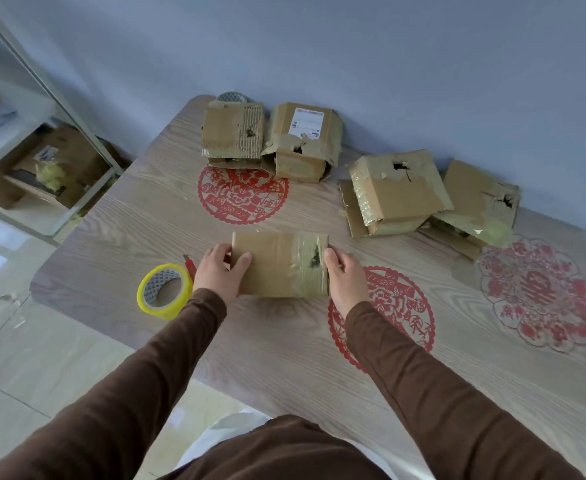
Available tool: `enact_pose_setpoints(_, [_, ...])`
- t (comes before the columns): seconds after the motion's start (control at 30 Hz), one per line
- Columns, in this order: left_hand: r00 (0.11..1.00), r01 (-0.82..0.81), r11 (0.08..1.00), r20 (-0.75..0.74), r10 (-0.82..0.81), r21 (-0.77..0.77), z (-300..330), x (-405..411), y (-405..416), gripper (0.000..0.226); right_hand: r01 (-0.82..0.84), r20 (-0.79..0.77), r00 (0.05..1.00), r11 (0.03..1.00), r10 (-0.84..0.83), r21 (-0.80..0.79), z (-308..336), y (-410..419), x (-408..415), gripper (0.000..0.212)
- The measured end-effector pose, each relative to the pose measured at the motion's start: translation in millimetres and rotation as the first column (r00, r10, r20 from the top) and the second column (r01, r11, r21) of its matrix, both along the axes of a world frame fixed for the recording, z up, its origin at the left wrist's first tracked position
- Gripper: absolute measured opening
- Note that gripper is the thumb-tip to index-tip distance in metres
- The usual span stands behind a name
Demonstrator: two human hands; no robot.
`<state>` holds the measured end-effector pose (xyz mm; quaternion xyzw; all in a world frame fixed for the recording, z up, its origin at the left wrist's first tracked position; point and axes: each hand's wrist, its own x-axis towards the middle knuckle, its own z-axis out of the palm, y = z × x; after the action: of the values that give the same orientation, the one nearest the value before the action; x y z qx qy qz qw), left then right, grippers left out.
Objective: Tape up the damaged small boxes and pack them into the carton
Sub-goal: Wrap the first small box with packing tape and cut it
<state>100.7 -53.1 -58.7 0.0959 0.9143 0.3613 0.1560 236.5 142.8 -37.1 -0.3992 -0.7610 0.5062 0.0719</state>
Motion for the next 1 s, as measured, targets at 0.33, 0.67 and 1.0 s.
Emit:
enact_pose_setpoints(0.33, [0.836,0.326,0.915,-0.379,-0.396,-0.237,-20.1,15.8,-0.6,0.075,-0.342,0.209,0.936,0.877,0.284,0.337,-20.7,2.6,26.4,0.064])
enact_pose_setpoints(0.67, [0.602,0.516,0.690,-0.358,-0.714,-0.507,-34.0,34.7,23.9,0.074,-0.704,0.565,0.710,0.436,0.421,0.560,-39.4,-14.2,21.3,0.074])
enact_pose_setpoints(1.0, [0.668,0.561,0.719,-0.288,-0.686,-0.410,-24.3,31.2,22.6,0.072,-0.725,0.529,0.685,0.536,0.501,0.432,-30.5,-9.9,20.9,0.071])
